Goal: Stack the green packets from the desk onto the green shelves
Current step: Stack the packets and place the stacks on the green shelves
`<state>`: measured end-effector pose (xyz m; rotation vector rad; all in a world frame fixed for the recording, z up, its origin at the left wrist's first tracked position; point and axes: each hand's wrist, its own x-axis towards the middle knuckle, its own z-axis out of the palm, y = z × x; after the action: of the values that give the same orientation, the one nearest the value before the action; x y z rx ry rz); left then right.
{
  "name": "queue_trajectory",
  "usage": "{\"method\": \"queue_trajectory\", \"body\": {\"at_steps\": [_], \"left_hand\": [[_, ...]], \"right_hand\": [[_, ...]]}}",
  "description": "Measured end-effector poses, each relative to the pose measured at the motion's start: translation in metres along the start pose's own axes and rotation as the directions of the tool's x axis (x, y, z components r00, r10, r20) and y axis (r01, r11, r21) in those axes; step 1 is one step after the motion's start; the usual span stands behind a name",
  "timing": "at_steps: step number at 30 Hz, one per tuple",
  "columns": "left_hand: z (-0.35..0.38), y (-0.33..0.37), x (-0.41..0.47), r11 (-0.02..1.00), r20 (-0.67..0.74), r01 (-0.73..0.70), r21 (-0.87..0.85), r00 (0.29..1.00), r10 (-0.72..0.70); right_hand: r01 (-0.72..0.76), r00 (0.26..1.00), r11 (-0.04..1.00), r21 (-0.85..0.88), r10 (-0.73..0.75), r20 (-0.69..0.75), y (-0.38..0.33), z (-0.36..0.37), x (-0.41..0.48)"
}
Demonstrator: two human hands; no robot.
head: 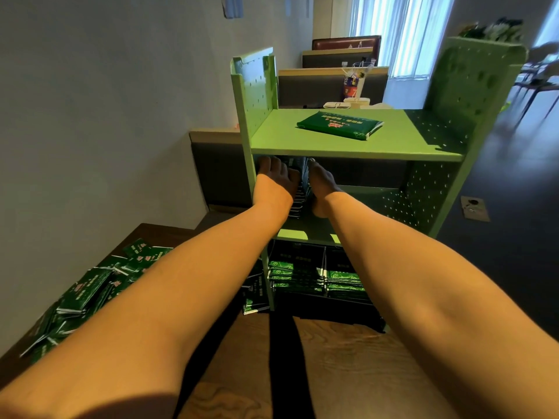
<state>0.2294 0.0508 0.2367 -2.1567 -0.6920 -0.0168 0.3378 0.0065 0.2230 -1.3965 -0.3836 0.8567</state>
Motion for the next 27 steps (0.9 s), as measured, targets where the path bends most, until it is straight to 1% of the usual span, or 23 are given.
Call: {"method": "queue_trajectory", "body": {"at_steps": [2, 5, 11, 15, 19, 22, 25, 27], "left_hand": [[-0.002, -0.001, 0.000, 1.000, -0.002, -0.003, 0.015, 1.000, 0.003], [-0.001, -0.001, -0.001, 0.999, -0.026, -0.021, 0.049, 0.999, 0.022], [0.004, 0.002, 0.004, 0.996, -0.002, -0.027, 0.083, 1.000, 0.027], [0.004, 0.002, 0.002, 0.997, -0.022, -0.016, 0.073, 1.000, 0.017], [-0.001, 0.000, -0.003, 0.996, -0.008, -0.006, 0.088, 1.000, 0.006], [-0.006, -0.002, -0.008, 0.999, -0.026, -0.007, 0.048, 1.000, 0.008], [-0.015, -0.007, -0.018, 0.994, -0.124, -0.068, -0.083, 0.991, 0.057], [-0.022, -0.010, -0.028, 0.969, -0.221, -0.150, -0.195, 0.970, 0.105]], "right_hand": [[0.019, 0.999, 0.999, 0.034, -0.020, 0.029, 0.005, 0.007, 0.005], [0.001, 0.998, 0.997, 0.074, -0.006, 0.065, 0.011, 0.015, 0.013], [-0.019, 0.998, 0.993, 0.116, 0.012, 0.064, 0.012, 0.014, 0.019], [-0.024, 1.000, 0.995, 0.101, 0.022, 0.023, 0.012, 0.015, 0.017], [0.033, 0.995, 0.999, -0.010, -0.034, -0.098, 0.009, 0.009, 0.015], [0.049, 0.968, 0.996, -0.081, -0.067, -0.242, 0.008, 0.002, 0.008], [0.080, 0.928, 0.996, -0.039, -0.088, -0.362, 0.006, -0.005, -0.004], [0.085, 0.917, 0.996, -0.015, -0.084, -0.389, 0.009, -0.008, -0.015]]}}
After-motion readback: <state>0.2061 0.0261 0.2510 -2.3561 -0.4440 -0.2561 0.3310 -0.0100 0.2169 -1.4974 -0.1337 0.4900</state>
